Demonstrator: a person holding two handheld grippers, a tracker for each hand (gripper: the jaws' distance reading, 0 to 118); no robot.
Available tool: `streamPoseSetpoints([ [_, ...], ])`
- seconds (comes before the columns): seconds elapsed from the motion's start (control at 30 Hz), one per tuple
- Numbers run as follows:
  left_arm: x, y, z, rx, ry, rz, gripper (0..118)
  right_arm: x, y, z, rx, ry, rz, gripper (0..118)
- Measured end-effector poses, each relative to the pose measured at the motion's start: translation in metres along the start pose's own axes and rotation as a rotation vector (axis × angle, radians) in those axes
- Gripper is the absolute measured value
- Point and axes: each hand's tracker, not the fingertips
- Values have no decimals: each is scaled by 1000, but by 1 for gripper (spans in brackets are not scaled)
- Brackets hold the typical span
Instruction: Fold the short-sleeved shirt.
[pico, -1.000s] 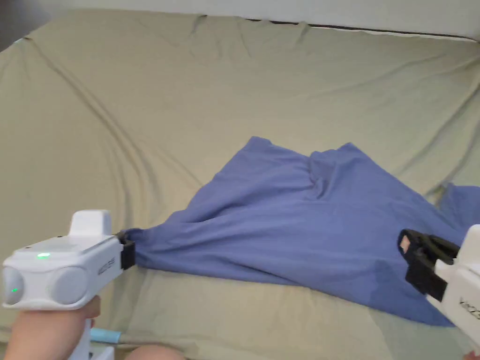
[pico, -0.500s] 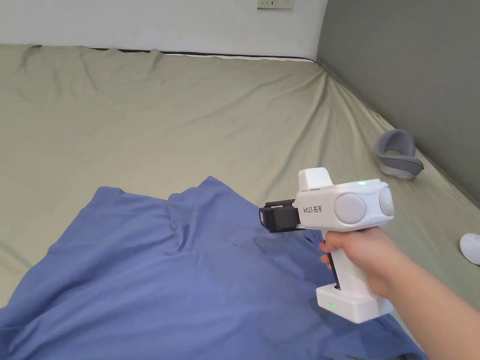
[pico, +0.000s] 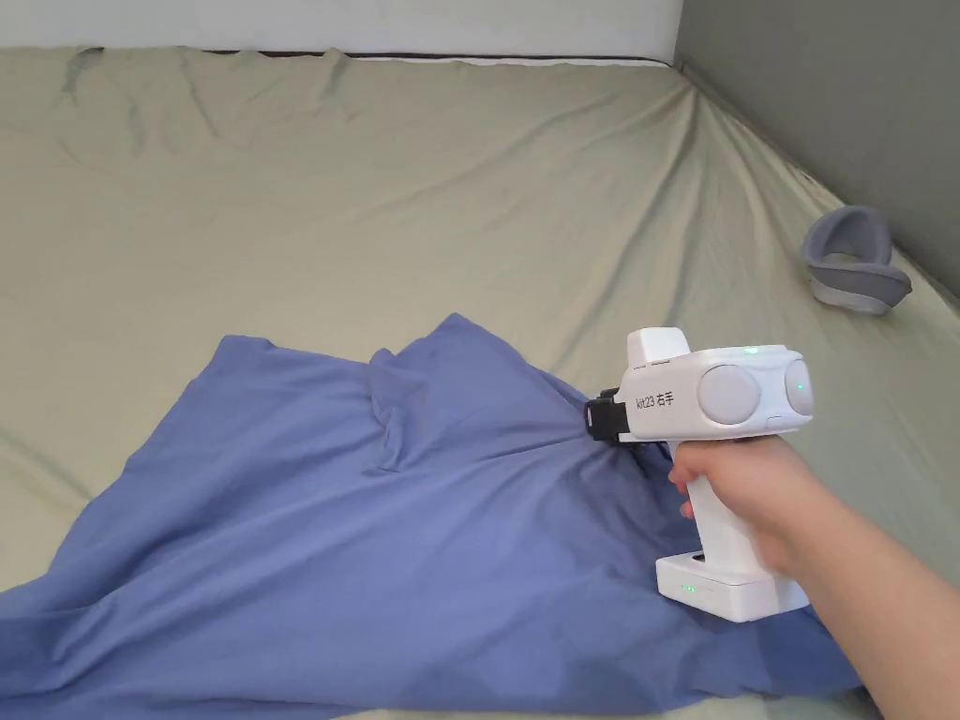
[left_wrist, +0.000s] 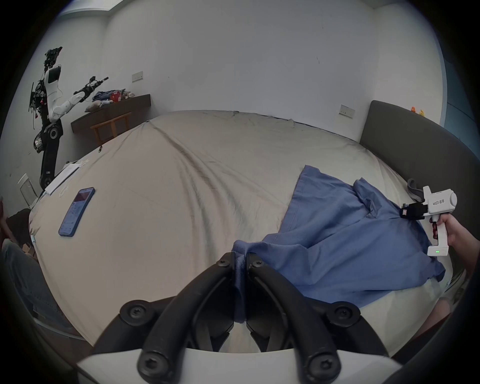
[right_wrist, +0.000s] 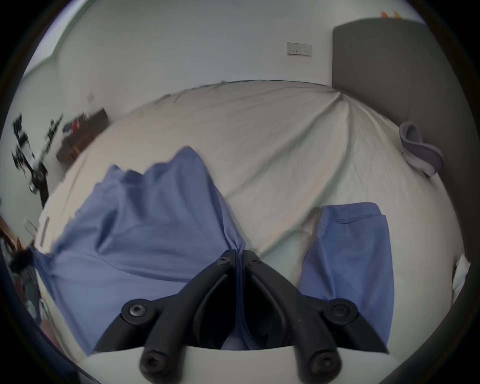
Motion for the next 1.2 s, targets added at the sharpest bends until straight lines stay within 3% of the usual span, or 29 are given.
streamPoseSetpoints([
  [0.1,-7,6,10,23,-22,28,3,-12,3,28,77,-20,105,4],
  [0.3,-12,46,46,142,-87,44,3,-30,19,120,276,-20,123,4],
  [0.57,0,135,125,403,-134,-79,3,-42,55,296,617,-112,142,4],
  [0.73,5,192,174,503,-132,-106,3,-59,81,401,835,-218,269,4],
  [0.77,6,203,183,522,-141,-97,3,-58,83,414,806,-207,187,4],
  [0.87,13,234,207,578,-131,-114,3,-74,100,454,915,-266,242,4],
  [1.07,34,283,222,639,-38,-125,3,-99,137,479,952,-333,207,4],
  [1.2,38,295,241,683,-12,-125,3,-112,151,493,981,-368,228,4],
])
